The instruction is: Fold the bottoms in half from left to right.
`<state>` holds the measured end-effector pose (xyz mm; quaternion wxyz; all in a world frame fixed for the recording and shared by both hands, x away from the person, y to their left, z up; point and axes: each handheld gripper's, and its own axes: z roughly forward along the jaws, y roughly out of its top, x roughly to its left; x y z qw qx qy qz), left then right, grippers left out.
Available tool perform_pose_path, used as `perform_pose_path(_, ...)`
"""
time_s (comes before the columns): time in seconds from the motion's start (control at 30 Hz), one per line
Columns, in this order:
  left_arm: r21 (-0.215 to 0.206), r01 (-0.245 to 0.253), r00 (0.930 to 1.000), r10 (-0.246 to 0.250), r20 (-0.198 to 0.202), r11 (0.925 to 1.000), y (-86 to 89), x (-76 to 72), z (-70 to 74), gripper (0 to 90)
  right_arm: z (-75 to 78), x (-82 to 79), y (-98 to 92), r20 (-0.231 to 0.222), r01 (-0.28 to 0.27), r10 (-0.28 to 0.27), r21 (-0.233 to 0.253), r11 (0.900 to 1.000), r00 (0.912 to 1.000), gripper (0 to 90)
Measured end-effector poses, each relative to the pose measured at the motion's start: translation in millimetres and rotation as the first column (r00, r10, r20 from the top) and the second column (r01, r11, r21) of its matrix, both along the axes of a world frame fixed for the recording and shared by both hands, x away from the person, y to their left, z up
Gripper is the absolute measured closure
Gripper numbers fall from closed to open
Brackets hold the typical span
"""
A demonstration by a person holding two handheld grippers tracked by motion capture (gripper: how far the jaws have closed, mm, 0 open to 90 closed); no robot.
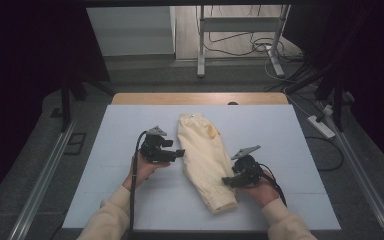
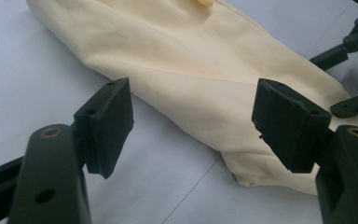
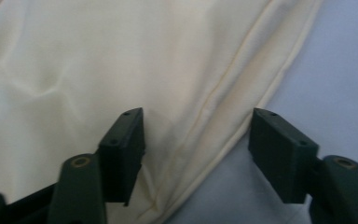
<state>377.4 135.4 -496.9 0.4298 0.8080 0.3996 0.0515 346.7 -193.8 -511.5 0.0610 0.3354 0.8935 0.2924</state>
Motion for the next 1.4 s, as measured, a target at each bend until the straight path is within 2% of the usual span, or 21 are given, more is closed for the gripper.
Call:
perform_pose_path(0.07,0.002,0.000,1.0000,0.000,0.002,1.0000,0.2,-0.1,0.3,28.5,0.5,-1.9,1.0,-0.017,-0.027,0.027,0.021,0.999,0.9995,57.0)
perform_pose_path(0.13,0.000,0.000,1.0000,0.000,0.001,1.0000,-0.1,-0.2,0.1,28.5,1.0,-3.3,2.0,-0.036,-0.049,0.050,0.037,0.998,0.9981,66.4)
perform_pose_path(0.4,0.007,0.009,1.0000,-0.009,0.000,0.9999,-0.6,0.2,-0.4,28.1,2.1,-6.0,3.1,-0.053,-0.076,0.079,0.051,0.996,0.9955,77.3)
perform_pose_path(0.63,0.004,0.009,1.0000,-0.009,0.004,1.0000,-0.4,0.0,-0.2,28.1,2.2,-12.5,9.8,-0.056,-0.113,0.116,0.057,0.992,0.9917,78.8)
perform_pose_path(1.07,-0.001,0.010,0.9999,-0.010,0.002,0.9999,0.3,-0.1,0.4,28.0,0.7,-22.7,20.5,-0.058,-0.147,0.152,0.076,0.986,0.9867,78.9)
perform_pose_path(1.4,-0.002,0.007,1.0000,-0.007,0.002,1.0000,1.3,-0.1,0.6,28.0,0.4,-31.4,30.5,-0.058,-0.190,0.195,0.082,0.978,0.9790,79.2)
